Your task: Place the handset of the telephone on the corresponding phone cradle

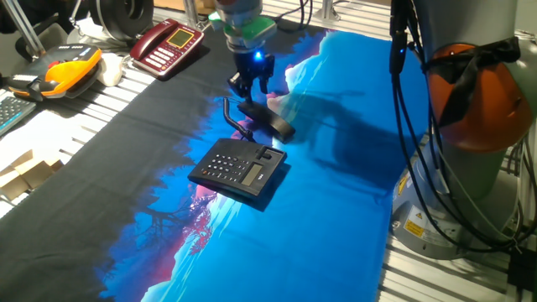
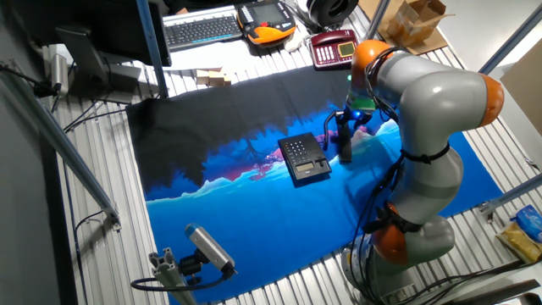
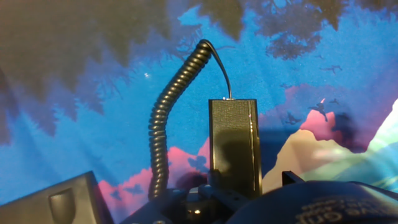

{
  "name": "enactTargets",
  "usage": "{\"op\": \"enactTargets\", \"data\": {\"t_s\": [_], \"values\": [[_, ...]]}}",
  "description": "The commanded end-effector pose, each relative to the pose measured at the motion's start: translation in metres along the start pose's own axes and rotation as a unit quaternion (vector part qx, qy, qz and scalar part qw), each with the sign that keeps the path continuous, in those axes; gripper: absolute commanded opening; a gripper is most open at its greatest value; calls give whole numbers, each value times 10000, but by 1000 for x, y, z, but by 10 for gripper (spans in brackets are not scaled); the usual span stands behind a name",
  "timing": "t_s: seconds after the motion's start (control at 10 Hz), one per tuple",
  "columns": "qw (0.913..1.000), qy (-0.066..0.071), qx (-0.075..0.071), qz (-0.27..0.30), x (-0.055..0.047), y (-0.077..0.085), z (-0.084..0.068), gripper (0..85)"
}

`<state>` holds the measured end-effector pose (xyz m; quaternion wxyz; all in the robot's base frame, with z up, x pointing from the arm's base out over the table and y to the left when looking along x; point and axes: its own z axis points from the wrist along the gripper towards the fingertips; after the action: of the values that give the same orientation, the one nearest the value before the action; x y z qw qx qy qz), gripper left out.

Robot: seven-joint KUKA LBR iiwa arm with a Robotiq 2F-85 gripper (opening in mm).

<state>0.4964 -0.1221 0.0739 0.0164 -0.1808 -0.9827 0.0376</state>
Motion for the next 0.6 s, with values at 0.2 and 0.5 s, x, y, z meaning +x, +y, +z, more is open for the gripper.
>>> {"op": "enactTargets", "data": {"t_s": [0.2, 0.5], "values": [[10000, -40, 19, 18, 3, -1, 12, 510], [10000, -50, 25, 73, 9, 6, 19, 510]]}}
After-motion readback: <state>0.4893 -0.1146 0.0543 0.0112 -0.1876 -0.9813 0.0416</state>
